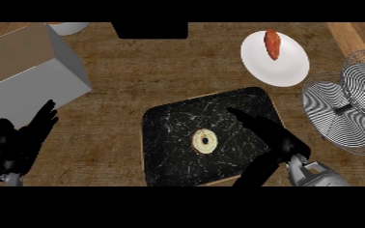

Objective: Pick the cupcake from the tray and place it in the tiered basket

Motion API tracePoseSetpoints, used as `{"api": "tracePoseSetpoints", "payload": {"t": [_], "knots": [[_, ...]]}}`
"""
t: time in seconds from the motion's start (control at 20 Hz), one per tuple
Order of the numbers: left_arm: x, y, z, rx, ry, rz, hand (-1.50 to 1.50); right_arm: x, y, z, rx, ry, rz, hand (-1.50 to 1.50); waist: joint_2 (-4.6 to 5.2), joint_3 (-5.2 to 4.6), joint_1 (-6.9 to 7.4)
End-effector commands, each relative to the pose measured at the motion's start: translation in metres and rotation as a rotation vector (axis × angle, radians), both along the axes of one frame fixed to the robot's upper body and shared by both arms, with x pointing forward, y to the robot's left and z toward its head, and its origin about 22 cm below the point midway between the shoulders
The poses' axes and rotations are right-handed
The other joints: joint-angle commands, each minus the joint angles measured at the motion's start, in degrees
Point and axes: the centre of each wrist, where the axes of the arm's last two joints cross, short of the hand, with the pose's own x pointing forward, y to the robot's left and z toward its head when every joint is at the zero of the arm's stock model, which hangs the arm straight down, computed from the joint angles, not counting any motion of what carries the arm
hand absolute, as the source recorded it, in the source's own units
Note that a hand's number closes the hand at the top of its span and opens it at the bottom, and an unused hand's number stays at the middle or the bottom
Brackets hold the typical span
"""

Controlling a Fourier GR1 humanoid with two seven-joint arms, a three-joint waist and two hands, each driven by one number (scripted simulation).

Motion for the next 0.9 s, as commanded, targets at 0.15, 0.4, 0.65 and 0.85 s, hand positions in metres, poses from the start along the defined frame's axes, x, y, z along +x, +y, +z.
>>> {"api": "tracePoseSetpoints", "payload": {"t": [0.15, 0.4, 0.65, 0.85], "knots": [[-0.004, -0.018, -0.028, -0.005, 0.007, 0.004, 0.00, -0.001, -0.001, -0.021, 0.018, -0.007, 0.008, -1.50, 0.03, -0.01, -0.05], [-0.004, -0.007, -0.011, 0.013, -0.005, 0.010, 0.00, 0.002, 0.018, -0.038, 0.027, -0.002, 0.001, -1.50, 0.01, 0.00, 0.07], [-0.008, 0.001, -0.006, 0.001, -0.004, 0.006, 0.00, 0.008, 0.028, -0.033, 0.028, -0.019, 0.017, -1.50, -0.01, 0.00, 0.09], [-0.010, 0.002, -0.012, 0.010, -0.001, -0.005, 0.00, -0.009, 0.033, -0.055, 0.032, -0.025, 0.019, -1.50, -0.01, 0.00, 0.03]]}}
